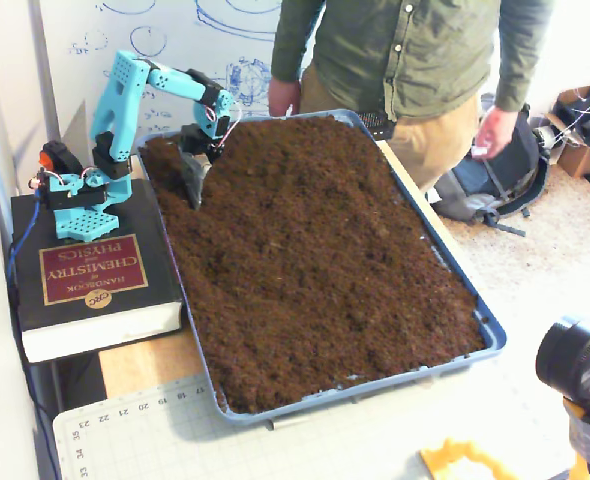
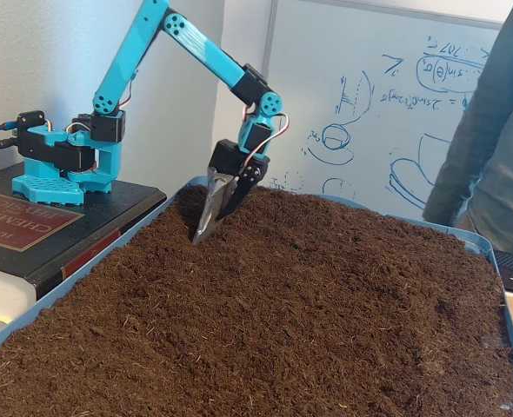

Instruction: Build a berm.

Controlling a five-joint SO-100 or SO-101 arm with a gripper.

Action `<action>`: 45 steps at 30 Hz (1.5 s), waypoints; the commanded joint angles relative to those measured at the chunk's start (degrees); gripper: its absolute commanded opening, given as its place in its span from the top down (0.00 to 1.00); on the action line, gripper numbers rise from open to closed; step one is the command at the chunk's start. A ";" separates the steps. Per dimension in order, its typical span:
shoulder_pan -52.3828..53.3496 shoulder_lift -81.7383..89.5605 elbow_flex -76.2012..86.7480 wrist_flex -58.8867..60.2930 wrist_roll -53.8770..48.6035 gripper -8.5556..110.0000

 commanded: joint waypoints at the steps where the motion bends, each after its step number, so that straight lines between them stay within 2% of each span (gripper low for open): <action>1: 0.26 -1.41 -6.50 -0.09 -0.44 0.92; 18: 2.64 -8.96 -29.09 -0.09 -0.53 0.92; 37: 6.24 3.60 -31.03 -0.09 -0.70 0.92; 45: 8.79 9.49 -30.94 0.18 -5.89 0.92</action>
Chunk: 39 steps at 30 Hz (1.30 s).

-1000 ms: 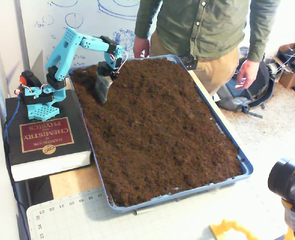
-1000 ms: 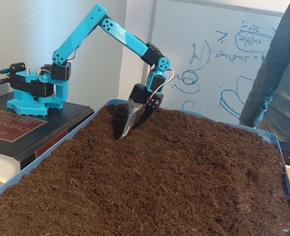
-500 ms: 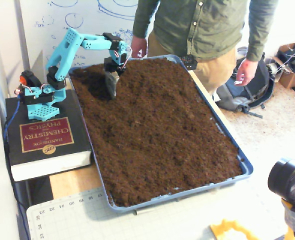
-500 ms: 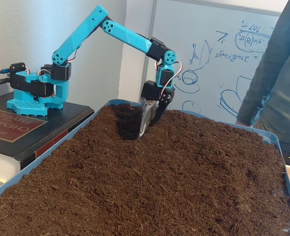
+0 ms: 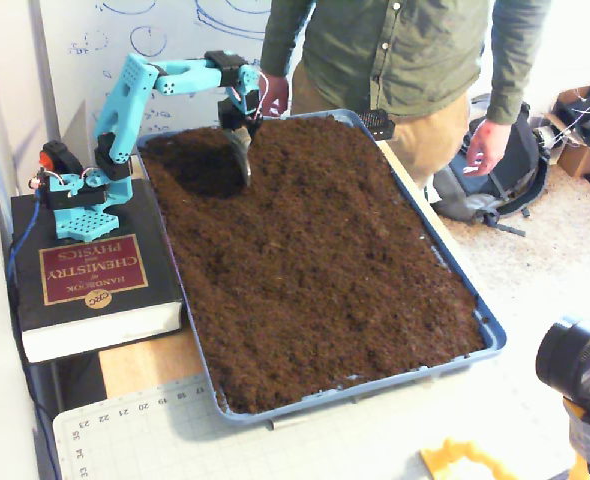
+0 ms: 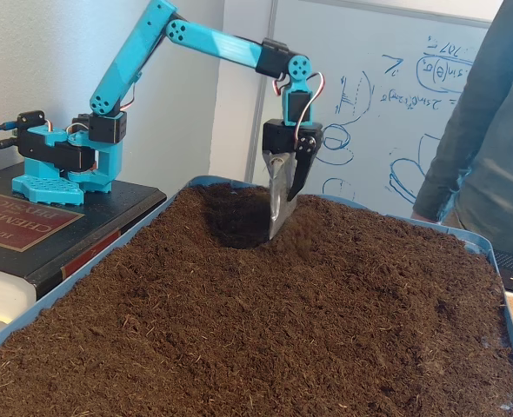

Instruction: Build a berm.

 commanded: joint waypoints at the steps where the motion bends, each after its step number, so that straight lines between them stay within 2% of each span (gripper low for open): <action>1: 2.55 10.81 -5.27 0.09 -2.37 0.92; 4: 2.46 14.77 -1.58 3.78 -3.60 0.92; 10: 2.64 19.25 10.37 20.65 -4.13 0.92; 14: 3.25 19.42 16.17 26.63 -3.96 0.92; 28: 9.40 10.81 20.04 9.58 -4.66 0.92; 39: 14.94 4.13 19.42 7.56 -12.83 0.92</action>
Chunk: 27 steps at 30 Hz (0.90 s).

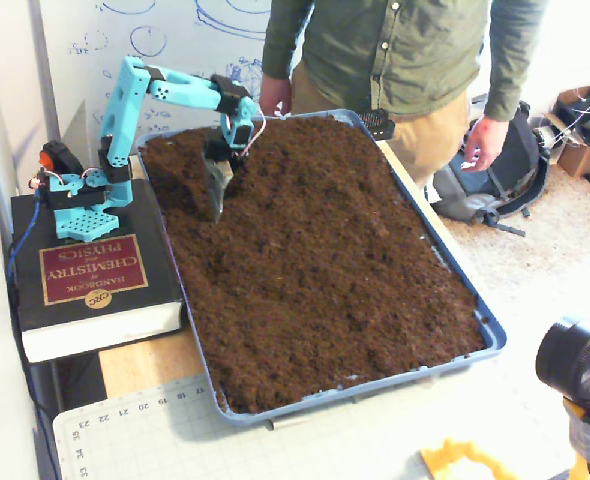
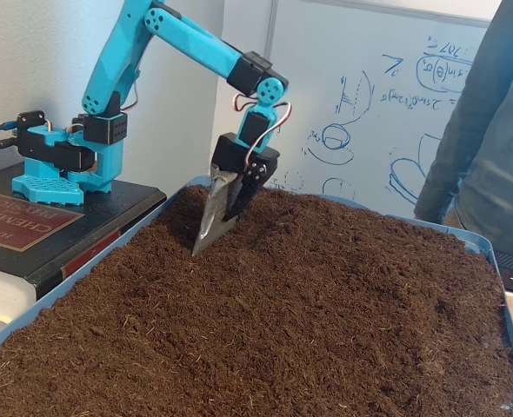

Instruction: Build a berm.

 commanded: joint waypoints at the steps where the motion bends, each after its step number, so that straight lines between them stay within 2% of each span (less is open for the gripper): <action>1: 1.93 0.00 -1.41 -0.26 -2.37 0.92; 6: 2.55 -2.90 -1.85 -2.64 -3.34 0.92; 17: 2.37 -3.52 -2.81 -20.21 -3.34 0.92; 27: 2.11 -2.72 -10.02 -22.32 -3.34 0.92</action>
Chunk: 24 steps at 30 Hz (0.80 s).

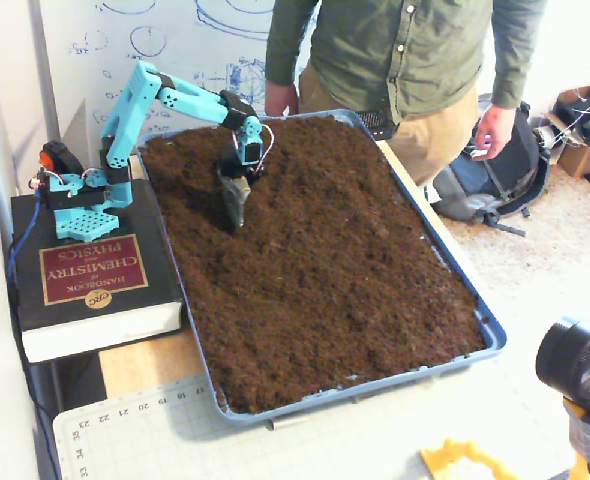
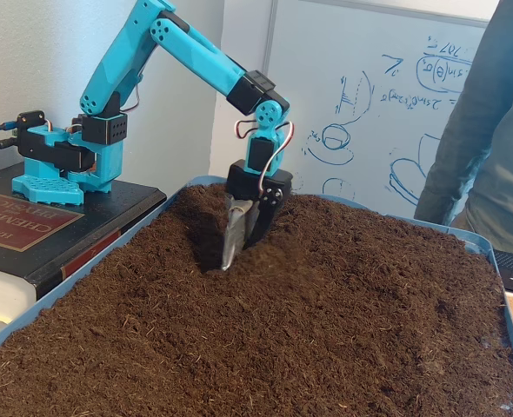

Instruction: Build a berm.

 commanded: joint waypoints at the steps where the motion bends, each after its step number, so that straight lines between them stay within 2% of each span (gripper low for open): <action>1: 0.26 2.37 -8.09 -2.55 -0.53 0.92; 9: -0.09 6.24 -9.23 -2.37 -0.53 0.92; 16: -1.58 16.35 -8.96 -2.11 -0.44 0.92; 19: -1.85 20.74 -8.96 1.58 -0.44 0.92; 24: -1.32 24.26 -8.96 14.24 -0.97 0.92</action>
